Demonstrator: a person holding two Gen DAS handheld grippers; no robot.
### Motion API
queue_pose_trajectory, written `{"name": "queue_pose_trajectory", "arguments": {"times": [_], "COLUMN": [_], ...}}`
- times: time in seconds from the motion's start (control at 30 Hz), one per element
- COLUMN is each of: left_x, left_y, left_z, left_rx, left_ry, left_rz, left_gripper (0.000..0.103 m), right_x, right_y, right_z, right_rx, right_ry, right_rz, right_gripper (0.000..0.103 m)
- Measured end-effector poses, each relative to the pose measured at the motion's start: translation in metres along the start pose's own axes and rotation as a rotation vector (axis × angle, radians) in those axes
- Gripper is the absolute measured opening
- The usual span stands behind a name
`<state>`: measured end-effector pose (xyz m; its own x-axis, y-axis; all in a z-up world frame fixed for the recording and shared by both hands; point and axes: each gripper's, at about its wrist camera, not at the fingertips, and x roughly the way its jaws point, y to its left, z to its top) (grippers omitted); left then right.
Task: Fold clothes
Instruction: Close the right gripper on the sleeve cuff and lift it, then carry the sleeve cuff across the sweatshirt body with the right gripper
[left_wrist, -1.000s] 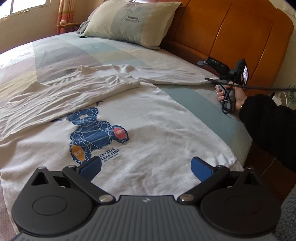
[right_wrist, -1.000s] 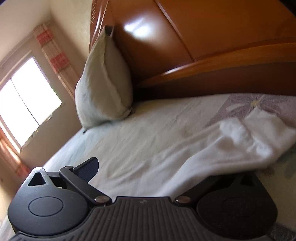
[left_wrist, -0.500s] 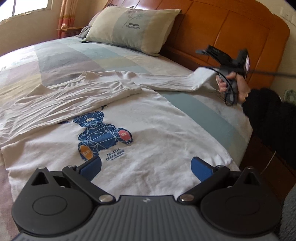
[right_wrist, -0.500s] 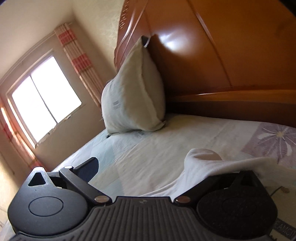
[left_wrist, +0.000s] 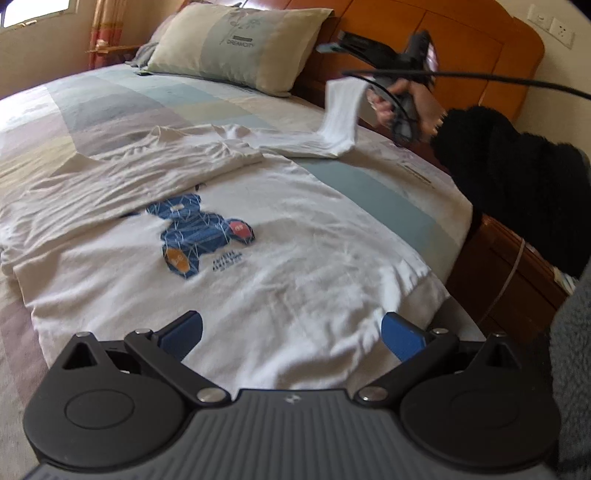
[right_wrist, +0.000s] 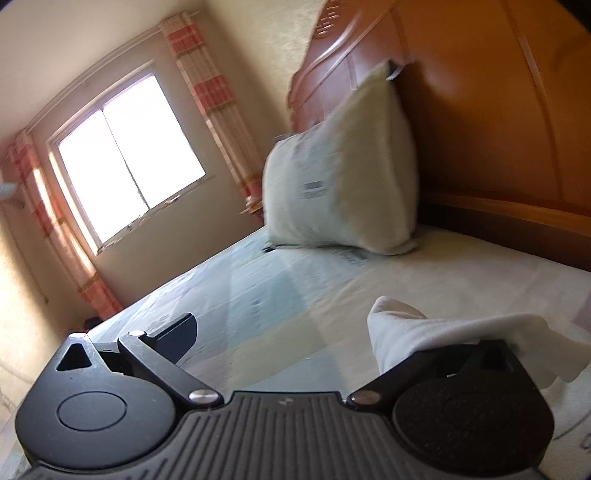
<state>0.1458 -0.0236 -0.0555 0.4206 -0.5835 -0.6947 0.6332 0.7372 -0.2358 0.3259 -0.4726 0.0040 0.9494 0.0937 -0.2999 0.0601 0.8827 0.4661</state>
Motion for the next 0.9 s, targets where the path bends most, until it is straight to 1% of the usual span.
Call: {"name": "queue_pose_trajectory", "arguments": {"times": [0.13, 0.23, 0.33, 0.57, 0.73, 0.9], "left_x": [-0.01, -0.017, -0.023, -0.034, -0.039, -0.044], "left_y": [0.008, 0.013, 0.019, 0.028, 0.035, 0.042], "left_z": [-0.007, -0.012, -0.017, -0.027, -0.029, -0.034], "left_rx": [-0.011, -0.025, -0.051, -0.064, -0.06, -0.086], "left_ry": [0.006, 0.002, -0.005, -0.004, 0.009, 0.006], "left_rz": [-0.004, 0.021, 0.03, 0.04, 0.054, 0.066], "left_gripper": [0.102, 0.102, 0.102, 0.102, 0.102, 0.102], "right_x": [0.011, 0.019, 0.029, 0.049, 0.06, 0.07], "right_y": [0.034, 0.06, 0.081, 0.124, 0.146, 0.168], "right_z": [-0.003, -0.006, -0.011, -0.027, -0.043, -0.059], "right_rx": [-0.03, -0.052, -0.059, -0.075, -0.081, -0.088], "right_ry": [0.02, 0.035, 0.052, 0.084, 0.103, 0.121], "right_rz": [0.038, 0.066, 0.09, 0.14, 0.162, 0.183], "right_gripper": [0.103, 0.103, 0.103, 0.103, 0.103, 0.103]}}
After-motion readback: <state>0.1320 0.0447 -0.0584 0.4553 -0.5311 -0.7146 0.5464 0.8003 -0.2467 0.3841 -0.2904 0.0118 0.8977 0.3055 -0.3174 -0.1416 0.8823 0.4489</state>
